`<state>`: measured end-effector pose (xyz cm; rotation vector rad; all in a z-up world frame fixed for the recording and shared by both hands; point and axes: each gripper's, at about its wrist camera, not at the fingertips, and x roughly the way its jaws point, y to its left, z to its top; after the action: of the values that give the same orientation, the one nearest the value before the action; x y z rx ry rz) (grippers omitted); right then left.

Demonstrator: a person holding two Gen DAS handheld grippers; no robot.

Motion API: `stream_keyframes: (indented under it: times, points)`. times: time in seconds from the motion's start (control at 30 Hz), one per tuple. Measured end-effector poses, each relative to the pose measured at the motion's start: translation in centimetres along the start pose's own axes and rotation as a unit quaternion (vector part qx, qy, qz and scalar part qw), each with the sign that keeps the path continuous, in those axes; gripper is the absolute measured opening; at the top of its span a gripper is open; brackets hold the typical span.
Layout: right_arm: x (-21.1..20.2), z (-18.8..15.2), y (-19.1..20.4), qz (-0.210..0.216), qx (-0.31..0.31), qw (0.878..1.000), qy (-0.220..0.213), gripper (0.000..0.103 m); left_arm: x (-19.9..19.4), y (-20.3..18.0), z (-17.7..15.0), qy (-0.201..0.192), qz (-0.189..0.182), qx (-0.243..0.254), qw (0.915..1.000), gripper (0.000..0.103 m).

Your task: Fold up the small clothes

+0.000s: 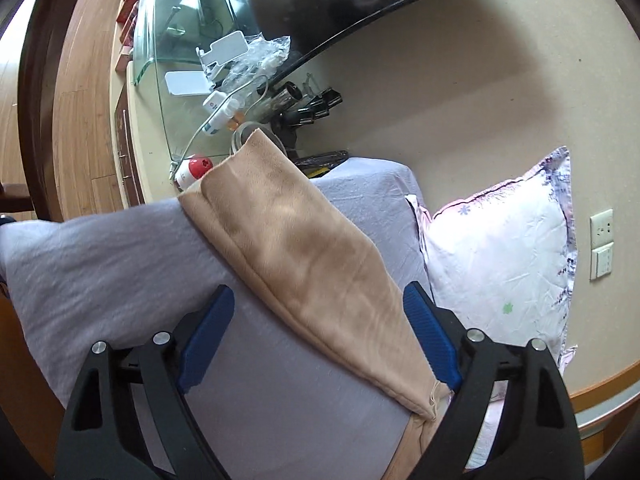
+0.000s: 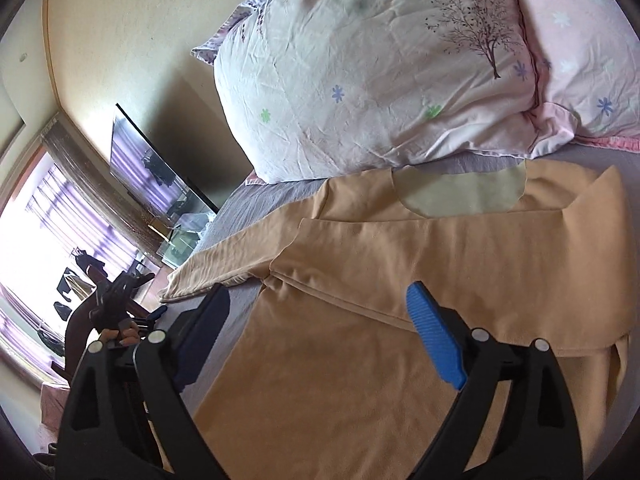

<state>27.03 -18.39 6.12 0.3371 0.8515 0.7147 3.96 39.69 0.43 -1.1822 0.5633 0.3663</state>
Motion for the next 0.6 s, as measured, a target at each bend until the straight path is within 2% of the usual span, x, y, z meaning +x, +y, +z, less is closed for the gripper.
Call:
stream_keyframes:
  times: [0.1,0.17,0.2,0.27,0.33,0.37,0.47,0.57,0.6]
  points:
    - [-0.3,-0.4,-0.5,0.014,0.011,1.0,-0.003,0.091,0.3,0.2,0.9,-0.004,0.003,-0.017,0.9998,0.083]
    - [-0.5,-0.7,-0.7,0.023,0.014,1.0,-0.002,0.091,0.5,0.9,1.9,-0.014,0.014,-0.033,0.9993,0.064]
    - [-0.7,-0.8,-0.8,0.026,0.015,1.0,-0.002,0.091,0.4,1.4,2.3,-0.019,0.012,-0.041,0.9989,0.061]
    - [-1.5,-1.3,-1.2,0.03,0.015,0.999,-0.003,0.091,0.6,2.0,2.9,-0.024,0.014,-0.048,0.9984,0.042]
    - [-2.4,-1.7,-1.7,0.027,0.014,1.0,-0.007,0.091,1.0,1.6,2.9,-0.021,0.029,-0.035,0.9988,0.032]
    - [-2.9,-1.9,-2.0,0.024,0.014,1.0,-0.012,0.091,1.2,1.3,2.9,-0.018,0.031,-0.027,0.999,0.021]
    - [-4.8,-2.3,-2.9,0.013,0.014,0.999,-0.033,0.092,2.2,-1.7,2.0,-0.003,0.014,0.008,0.9999,0.009]
    - [-6.8,-2.6,-4.2,0.009,0.02,0.998,-0.056,0.092,3.2,-7.7,0.0,0.005,-0.02,0.076,0.9969,0.006]
    - [-7.6,-2.7,-4.7,0.007,0.025,0.998,-0.066,0.093,3.7,-10.7,-1.3,0.01,-0.034,0.112,0.9931,0.006]
